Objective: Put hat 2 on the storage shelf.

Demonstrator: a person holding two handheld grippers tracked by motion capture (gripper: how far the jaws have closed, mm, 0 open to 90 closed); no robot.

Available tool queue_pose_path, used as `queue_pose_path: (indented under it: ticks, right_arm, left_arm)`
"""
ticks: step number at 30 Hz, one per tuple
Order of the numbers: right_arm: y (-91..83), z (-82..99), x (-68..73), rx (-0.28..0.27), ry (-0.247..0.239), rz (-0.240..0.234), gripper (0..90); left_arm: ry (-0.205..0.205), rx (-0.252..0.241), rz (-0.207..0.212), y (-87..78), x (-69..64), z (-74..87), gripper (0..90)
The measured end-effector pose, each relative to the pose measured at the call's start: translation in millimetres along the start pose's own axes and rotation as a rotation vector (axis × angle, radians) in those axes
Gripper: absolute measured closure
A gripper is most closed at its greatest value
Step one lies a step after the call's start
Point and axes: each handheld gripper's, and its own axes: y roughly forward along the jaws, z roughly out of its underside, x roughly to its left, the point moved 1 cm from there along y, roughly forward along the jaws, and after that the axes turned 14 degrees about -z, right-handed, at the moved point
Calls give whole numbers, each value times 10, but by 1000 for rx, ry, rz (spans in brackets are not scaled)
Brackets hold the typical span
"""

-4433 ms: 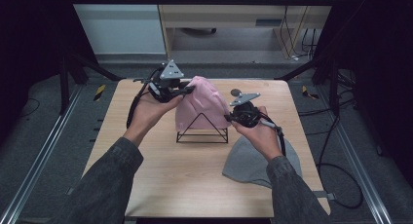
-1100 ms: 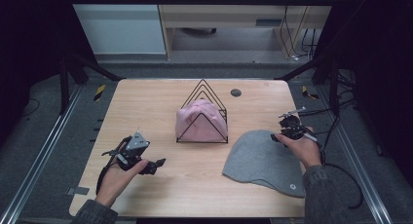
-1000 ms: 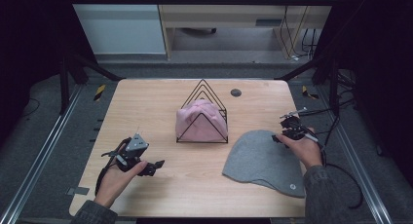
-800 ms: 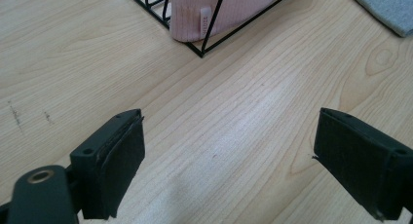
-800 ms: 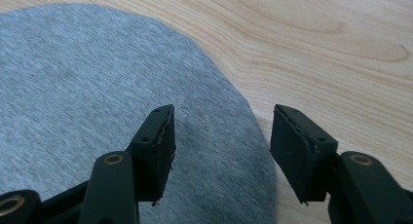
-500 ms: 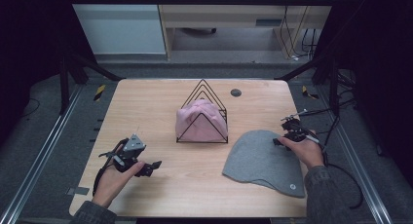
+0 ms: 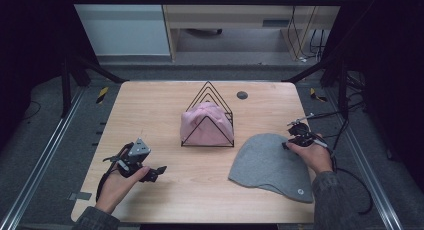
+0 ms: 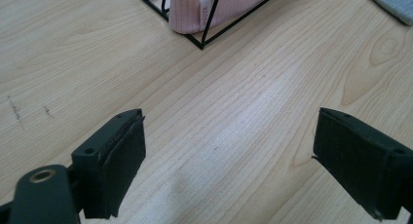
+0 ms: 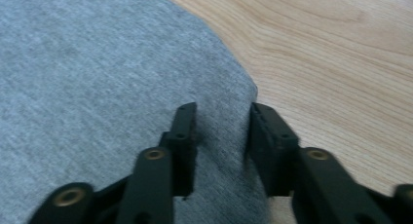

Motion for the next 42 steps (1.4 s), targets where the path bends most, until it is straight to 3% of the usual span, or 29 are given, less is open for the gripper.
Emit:
queue_pose_path:
  ticks: [3,5,6,11,23,35,42]
  right_arm:
    - [3,0,31,4,-28,-22,797]
    - [6,-5,67,4,-17,-34,841]
    - [10,2,62,-1,-42,-31,847]
    - [-43,15,146,-26,-59,-54,854]
    - [-373,14,472,-135,-137,-137,858]
    - [-593,1,713,-191,-184,-226,863]
    - [-767,-34,926,-223,-243,-256,863]
  left_arm:
    - [3,4,0,5,-7,1,115]
    - [9,8,-2,8,-11,1,116]
    - [10,10,-1,9,-14,2,115]
    - [4,18,9,21,-12,12,114]
    - [-7,70,98,98,-107,32,96]
    - [19,91,119,127,-156,38,97]
    - [34,94,134,138,-197,32,97]
